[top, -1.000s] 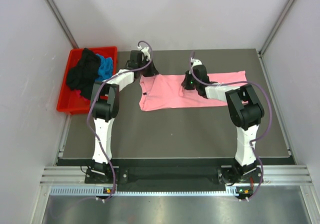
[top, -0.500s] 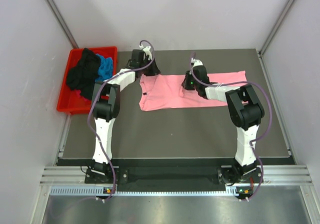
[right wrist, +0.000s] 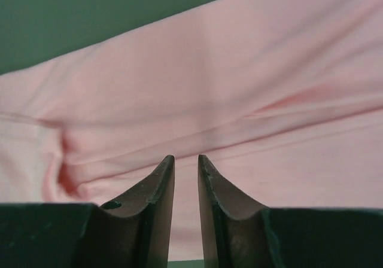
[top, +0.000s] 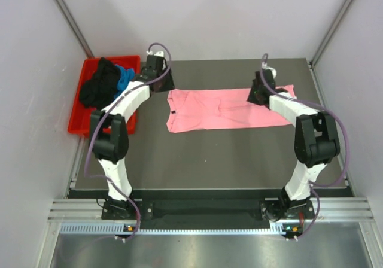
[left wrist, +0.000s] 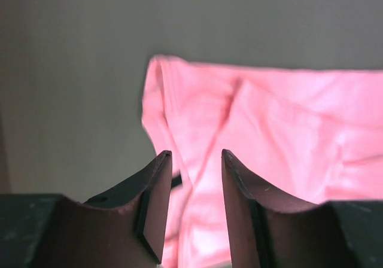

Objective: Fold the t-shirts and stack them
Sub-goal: Fold the tshirt

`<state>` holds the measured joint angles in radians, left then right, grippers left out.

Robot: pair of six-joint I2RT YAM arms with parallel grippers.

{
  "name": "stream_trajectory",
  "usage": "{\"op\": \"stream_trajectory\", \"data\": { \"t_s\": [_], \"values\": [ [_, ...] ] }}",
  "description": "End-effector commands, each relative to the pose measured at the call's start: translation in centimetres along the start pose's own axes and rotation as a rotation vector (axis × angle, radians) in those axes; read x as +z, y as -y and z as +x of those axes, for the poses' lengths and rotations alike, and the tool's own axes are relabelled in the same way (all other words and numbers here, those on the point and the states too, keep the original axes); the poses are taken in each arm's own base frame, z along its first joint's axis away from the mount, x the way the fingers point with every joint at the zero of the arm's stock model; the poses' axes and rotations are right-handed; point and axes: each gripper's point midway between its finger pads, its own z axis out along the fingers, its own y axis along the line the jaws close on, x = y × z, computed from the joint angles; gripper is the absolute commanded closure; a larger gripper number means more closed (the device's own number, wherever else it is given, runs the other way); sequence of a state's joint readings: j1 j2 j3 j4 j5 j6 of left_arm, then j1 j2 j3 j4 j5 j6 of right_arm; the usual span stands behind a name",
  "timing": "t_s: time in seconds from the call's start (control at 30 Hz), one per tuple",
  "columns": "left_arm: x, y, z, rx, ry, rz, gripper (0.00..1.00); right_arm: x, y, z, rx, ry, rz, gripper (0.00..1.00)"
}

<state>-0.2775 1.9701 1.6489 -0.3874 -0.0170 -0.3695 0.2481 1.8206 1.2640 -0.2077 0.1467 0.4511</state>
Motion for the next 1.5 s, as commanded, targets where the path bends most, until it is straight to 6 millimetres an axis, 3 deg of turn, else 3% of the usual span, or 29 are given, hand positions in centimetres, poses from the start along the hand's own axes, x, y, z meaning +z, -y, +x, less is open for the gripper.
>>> {"op": "stream_trajectory", "data": {
  "t_s": [0.0, 0.07, 0.17, 0.2, 0.27, 0.3, 0.47, 0.63, 0.8, 0.93, 1.07, 1.2, 1.33, 1.47],
  "values": [
    [-2.5, -0.2, 6.2, -0.050, -0.140, -0.030, 0.57, -1.5, 5.5, 0.6, 0.049, -0.079, 0.128, 0.78],
    [-3.2, -1.6, 9.6, -0.084, -0.223, -0.086, 0.57, -1.1, 8.0, 0.1, 0.073, -0.103, 0.171, 0.79],
    [-3.9, -2.7, 12.8, -0.102, -0.290, -0.110, 0.57, -1.1, 10.8, -0.2, 0.100, -0.121, 0.226, 0.80],
    [-4.1, -2.9, 13.3, -0.109, -0.298, -0.112, 0.56, -1.1, 12.1, -0.5, 0.117, -0.117, 0.254, 0.81],
    [-4.5, -3.4, 14.7, -0.118, -0.301, -0.116, 0.54, -0.9, 12.6, -0.3, 0.115, -0.119, 0.268, 0.81],
    [-4.5, -3.7, 15.0, -0.122, -0.301, -0.123, 0.53, -0.9, 14.7, -0.7, 0.152, -0.114, 0.303, 0.81],
    [-4.4, -5.1, 18.0, -0.140, -0.354, -0.169, 0.54, 0.1, 16.7, 1.4, 0.154, -0.167, 0.366, 0.82],
    [-4.2, -5.4, 18.4, -0.142, -0.344, -0.179, 0.55, -0.2, 19.5, 3.4, 0.179, -0.188, 0.448, 0.84],
    [-4.2, -5.8, 18.2, -0.155, -0.343, -0.215, 0.67, -1.1, 20.6, 4.5, 0.197, -0.200, 0.482, 0.85],
    [-5.2, -7.0, 16.9, -0.163, -0.288, -0.289, 0.70, -2.5, 21.0, 5.1, 0.211, -0.188, 0.499, 0.84],
    [-6.9, -6.6, 14.6, -0.180, -0.226, -0.293, 0.68, -4.0, 19.9, 2.9, 0.210, -0.135, 0.448, 0.81],
    [-7.8, -4.5, 13.0, -0.187, -0.192, -0.181, 0.62, -4.7, 19.5, 0.7, 0.247, -0.099, 0.389, 0.73],
    [-7.3, -3.9, 14.6, -0.195, -0.217, -0.129, 0.59, -4.8, 21.1, -0.3, 0.271, -0.109, 0.419, 0.70],
    [-6.3, -4.0, 17.4, -0.194, -0.275, -0.099, 0.59, -4.7, 23.6, -0.5, 0.300, -0.126, 0.456, 0.69]
  ]
}}
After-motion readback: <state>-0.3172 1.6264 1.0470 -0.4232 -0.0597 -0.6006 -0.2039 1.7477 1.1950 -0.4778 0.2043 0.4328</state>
